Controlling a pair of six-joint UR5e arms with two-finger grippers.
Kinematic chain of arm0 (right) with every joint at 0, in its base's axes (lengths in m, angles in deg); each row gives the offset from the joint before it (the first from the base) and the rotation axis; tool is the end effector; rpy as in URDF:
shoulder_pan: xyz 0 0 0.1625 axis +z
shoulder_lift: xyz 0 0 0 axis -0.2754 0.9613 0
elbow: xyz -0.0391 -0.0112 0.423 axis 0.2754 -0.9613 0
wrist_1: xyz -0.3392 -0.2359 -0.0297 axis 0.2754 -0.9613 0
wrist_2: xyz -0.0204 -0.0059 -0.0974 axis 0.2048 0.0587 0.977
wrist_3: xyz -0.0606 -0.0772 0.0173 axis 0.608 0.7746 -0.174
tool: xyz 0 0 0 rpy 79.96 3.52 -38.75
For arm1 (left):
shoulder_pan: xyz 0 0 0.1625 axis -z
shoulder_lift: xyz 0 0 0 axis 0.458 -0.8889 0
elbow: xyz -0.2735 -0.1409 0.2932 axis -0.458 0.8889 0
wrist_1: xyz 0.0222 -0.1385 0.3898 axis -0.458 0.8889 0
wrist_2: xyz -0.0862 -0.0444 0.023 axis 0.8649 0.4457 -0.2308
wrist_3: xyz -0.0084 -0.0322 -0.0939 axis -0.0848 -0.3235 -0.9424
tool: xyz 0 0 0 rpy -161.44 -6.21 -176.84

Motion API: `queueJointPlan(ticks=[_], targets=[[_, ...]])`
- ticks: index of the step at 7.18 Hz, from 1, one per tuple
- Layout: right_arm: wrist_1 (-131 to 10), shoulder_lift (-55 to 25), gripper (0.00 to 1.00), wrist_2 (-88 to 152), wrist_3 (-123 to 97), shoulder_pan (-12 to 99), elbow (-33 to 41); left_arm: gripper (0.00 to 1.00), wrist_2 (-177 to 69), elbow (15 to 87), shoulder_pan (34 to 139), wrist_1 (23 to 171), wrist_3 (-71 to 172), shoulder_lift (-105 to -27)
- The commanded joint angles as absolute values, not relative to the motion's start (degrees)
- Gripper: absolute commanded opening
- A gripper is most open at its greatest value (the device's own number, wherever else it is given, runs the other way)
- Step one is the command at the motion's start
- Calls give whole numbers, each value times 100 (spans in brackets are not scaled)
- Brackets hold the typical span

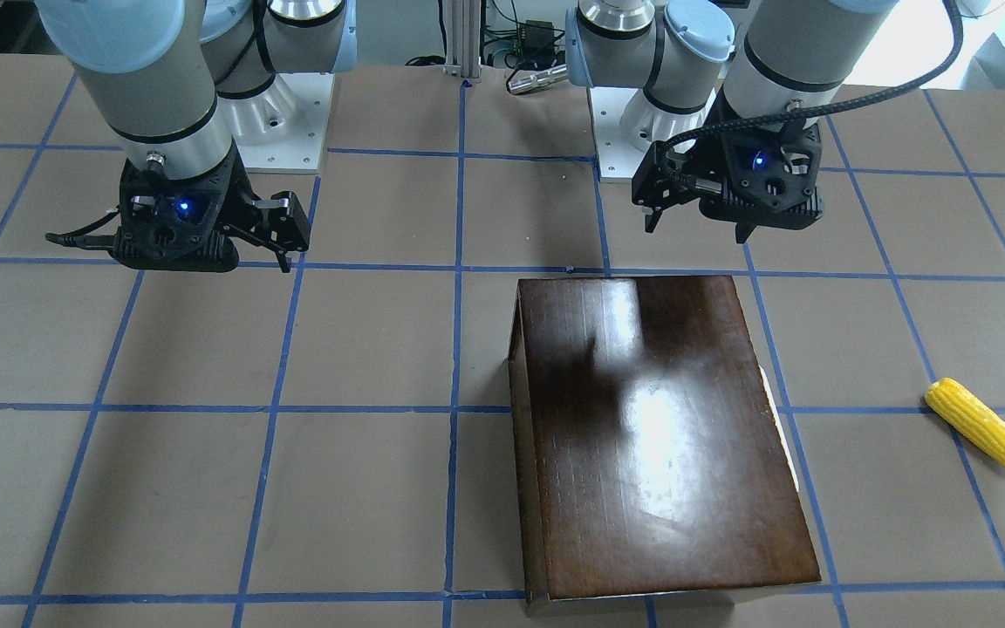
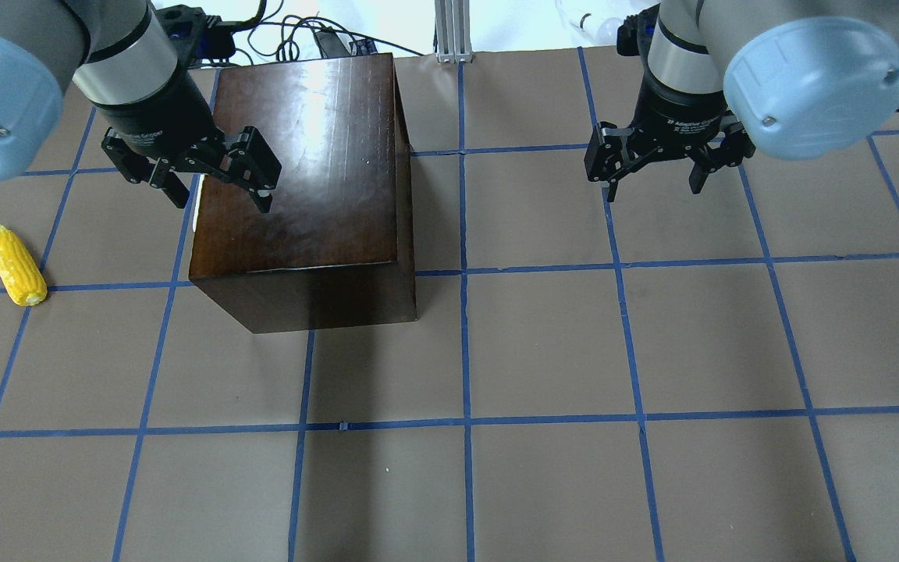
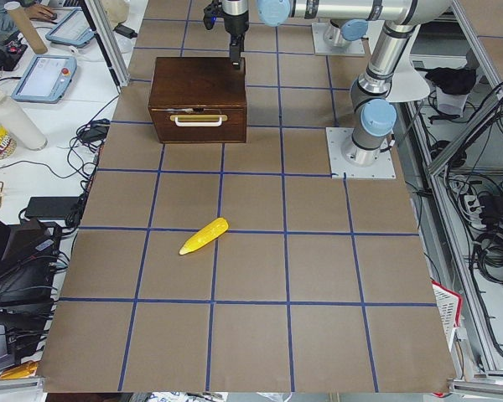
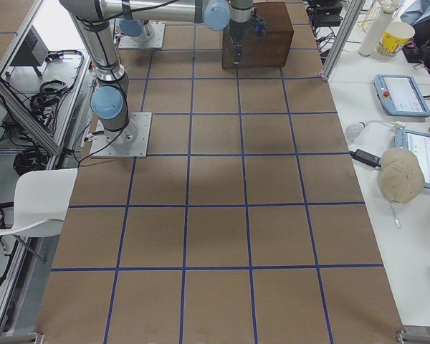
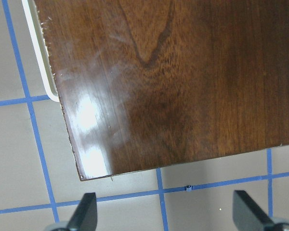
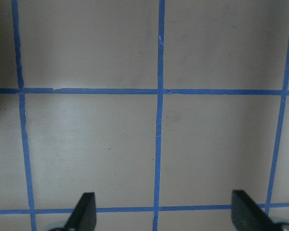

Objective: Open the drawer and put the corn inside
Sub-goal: 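Move the left gripper off the cabinet top toward its drawer side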

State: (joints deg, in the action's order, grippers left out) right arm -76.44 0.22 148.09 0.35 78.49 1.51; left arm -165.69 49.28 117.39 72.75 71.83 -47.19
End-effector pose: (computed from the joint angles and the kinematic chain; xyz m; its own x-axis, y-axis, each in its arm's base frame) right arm 0.1681 -0.5130 0.4433 -0.9979 -0.0240 0.0607 -0.0215 0.9989 0.0411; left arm -0.1342 -0.4930 0.4830 -0.9931 0.1174 0.0036 0.1174 0.9921 0.0447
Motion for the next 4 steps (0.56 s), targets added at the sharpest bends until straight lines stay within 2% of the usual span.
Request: queueJointPlan(ticks=[1, 4], targets=[[-7644, 22, 100, 14809, 35, 7850, 151, 100, -16586, 4914, 11691, 7342, 7190, -4717], [-7644, 22, 100, 14809, 35, 7850, 151, 100, -16577, 4896, 11427, 7465, 7182, -4691]])
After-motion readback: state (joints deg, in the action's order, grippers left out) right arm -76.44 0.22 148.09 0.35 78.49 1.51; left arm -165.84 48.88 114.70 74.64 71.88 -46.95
